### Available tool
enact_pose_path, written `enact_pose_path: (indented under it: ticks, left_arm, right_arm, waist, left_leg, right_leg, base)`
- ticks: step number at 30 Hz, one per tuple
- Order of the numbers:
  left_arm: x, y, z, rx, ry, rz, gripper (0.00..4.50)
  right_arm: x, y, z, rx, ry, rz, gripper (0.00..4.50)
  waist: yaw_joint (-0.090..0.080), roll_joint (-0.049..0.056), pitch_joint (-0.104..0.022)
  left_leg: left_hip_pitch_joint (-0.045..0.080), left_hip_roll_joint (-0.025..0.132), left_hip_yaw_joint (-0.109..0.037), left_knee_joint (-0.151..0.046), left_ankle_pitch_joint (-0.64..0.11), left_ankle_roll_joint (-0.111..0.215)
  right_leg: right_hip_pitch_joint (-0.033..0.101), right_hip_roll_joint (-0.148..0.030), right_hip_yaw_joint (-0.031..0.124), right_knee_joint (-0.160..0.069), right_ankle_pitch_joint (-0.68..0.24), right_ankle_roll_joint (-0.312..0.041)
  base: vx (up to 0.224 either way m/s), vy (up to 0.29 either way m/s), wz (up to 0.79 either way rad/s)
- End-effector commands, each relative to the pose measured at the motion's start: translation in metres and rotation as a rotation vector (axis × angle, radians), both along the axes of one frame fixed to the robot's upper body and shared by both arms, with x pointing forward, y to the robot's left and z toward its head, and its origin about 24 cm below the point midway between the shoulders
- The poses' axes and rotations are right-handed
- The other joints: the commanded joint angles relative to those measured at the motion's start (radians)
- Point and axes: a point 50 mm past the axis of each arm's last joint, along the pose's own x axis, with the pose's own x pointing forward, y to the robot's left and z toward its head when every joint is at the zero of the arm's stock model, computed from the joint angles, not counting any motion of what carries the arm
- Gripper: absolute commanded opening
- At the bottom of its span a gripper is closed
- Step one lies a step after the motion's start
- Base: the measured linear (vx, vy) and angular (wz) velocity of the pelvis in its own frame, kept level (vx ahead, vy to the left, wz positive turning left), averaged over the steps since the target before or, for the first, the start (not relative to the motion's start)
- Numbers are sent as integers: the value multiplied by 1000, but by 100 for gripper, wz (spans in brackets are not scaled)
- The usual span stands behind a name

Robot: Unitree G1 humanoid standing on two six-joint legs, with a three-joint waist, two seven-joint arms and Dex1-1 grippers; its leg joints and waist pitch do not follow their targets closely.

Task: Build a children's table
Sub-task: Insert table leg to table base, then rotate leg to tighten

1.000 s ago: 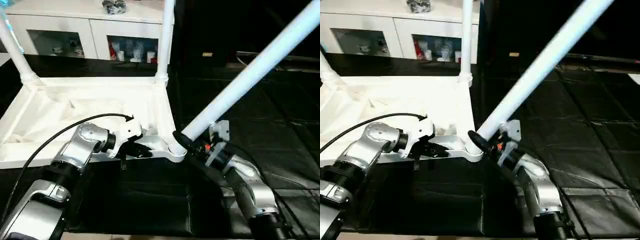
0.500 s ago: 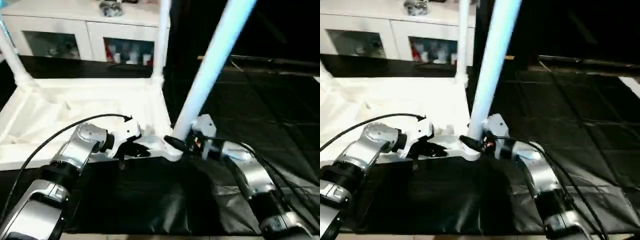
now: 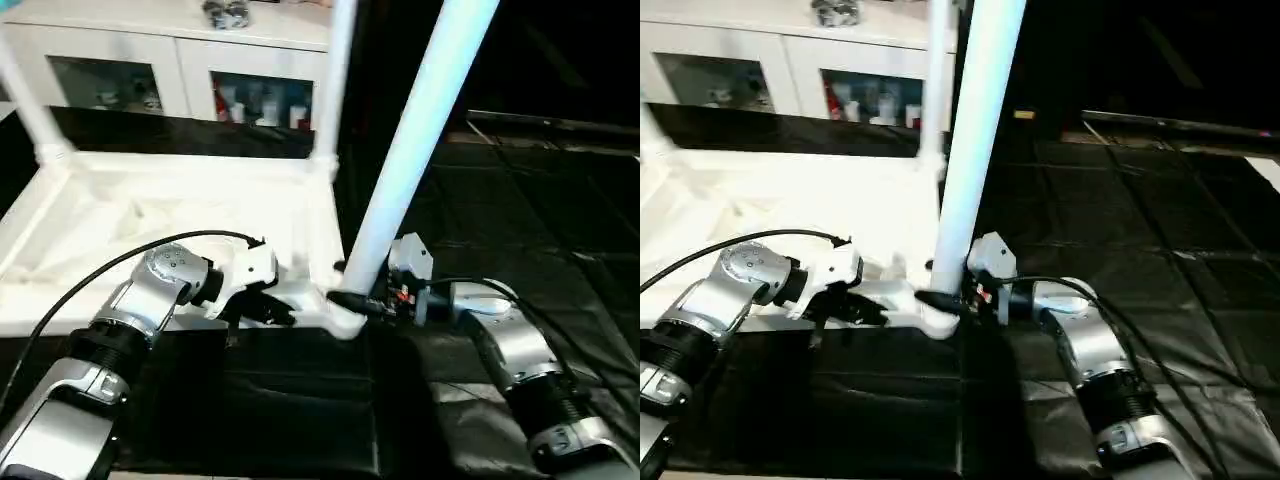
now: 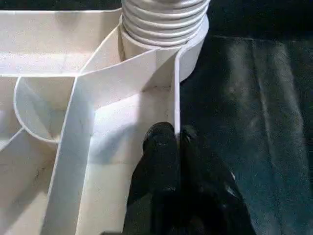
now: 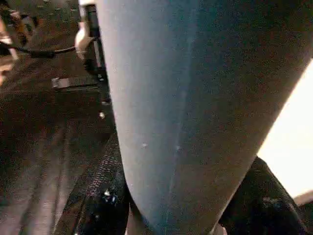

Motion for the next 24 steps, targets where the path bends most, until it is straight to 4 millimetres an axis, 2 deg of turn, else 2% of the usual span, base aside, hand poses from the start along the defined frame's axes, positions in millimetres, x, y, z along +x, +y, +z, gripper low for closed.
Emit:
enact_pose_path:
  ticks: [1,5,9,11,12,14,17,19,20,21,22,24]
  left_arm:
    - [6,-10,11,6,-67,-32,0]
    - [9,-8,11,21,-78,-14,0]
    - [11,-8,12,25,-83,-4,0]
    - [13,-7,13,28,-90,14,0]
    - [14,-6,13,29,-92,19,0]
    - [15,-5,13,33,-94,27,0]
    - [16,-3,13,35,-94,46,0]
    - [19,0,14,12,-98,111,0]
    - [21,1,14,-9,-101,156,0]
    - [23,1,15,-45,-103,224,0]
    - [23,1,15,-45,-103,224,0]
    - [24,0,14,-99,-113,349,0]
  right_arm:
    - [-32,16,-45,-109,220,162,191]
    - [-32,18,-43,-94,218,155,191]
    - [-31,18,-42,-87,216,155,191]
    - [-33,20,-42,-82,214,158,191]
    - [-33,20,-41,-78,214,155,191]
    - [-32,21,-41,-74,212,146,191]
    - [-29,21,-42,-69,208,113,191]
    - [-24,22,-45,-55,197,40,191]
    - [-21,22,-47,-51,193,-6,191]
    - [-17,21,-49,-47,188,-87,191]
    - [-17,21,-49,-47,188,-87,191]
    - [-8,15,-53,-36,180,-256,191]
  waist:
    - [5,15,-49]
    - [5,14,-48]
    - [5,14,-50]
    - [6,21,-50]
    - [6,18,-50]
    - [7,24,-49]
    - [7,23,-49]
    - [7,32,-48]
    - [6,28,-45]
    - [4,31,-42]
    - [2,29,-39]
    - [-2,30,-35]
  left_leg:
    - [6,58,-13,-74,-169,36]
    - [7,58,-15,-77,-199,15]
    - [7,58,-15,-77,-192,12]
    - [8,57,-16,-78,-197,10]
    - [8,57,-15,-77,-201,9]
    - [8,57,-16,-78,-212,5]
    - [9,57,-16,-79,-228,-1]
    - [9,57,-17,-80,-242,-9]
    - [10,57,-17,-82,-265,-15]
    - [12,56,-19,-84,-297,-26]
    - [15,56,-21,-86,-324,-34]
    - [14,55,-25,-88,-341,-38]
  right_leg:
    - [43,-92,51,-73,-82,-259]
    - [42,-92,52,-77,-136,-246]
    - [42,-91,52,-76,-112,-245]
    - [41,-91,52,-75,-106,-245]
    - [42,-90,52,-76,-105,-245]
    - [41,-91,52,-77,-115,-247]
    - [41,-91,53,-80,-137,-243]
    - [38,-93,54,-82,-159,-243]
    - [36,-93,54,-86,-194,-241]
    - [34,-94,54,-90,-249,-232]
    - [32,-96,54,-94,-311,-220]
    - [29,-97,54,-101,-386,-198]
  base:
    - [0,0,0]
    - [0,0,0]
    - [0,0,0]
    - [0,0,0]
    - [0,0,0]
    - [0,0,0]
    - [0,0,0]
    - [0,0,0]
    - [0,0,0]
    - [0,0,0]
    - [0,0,0]
    - [0,0,0]
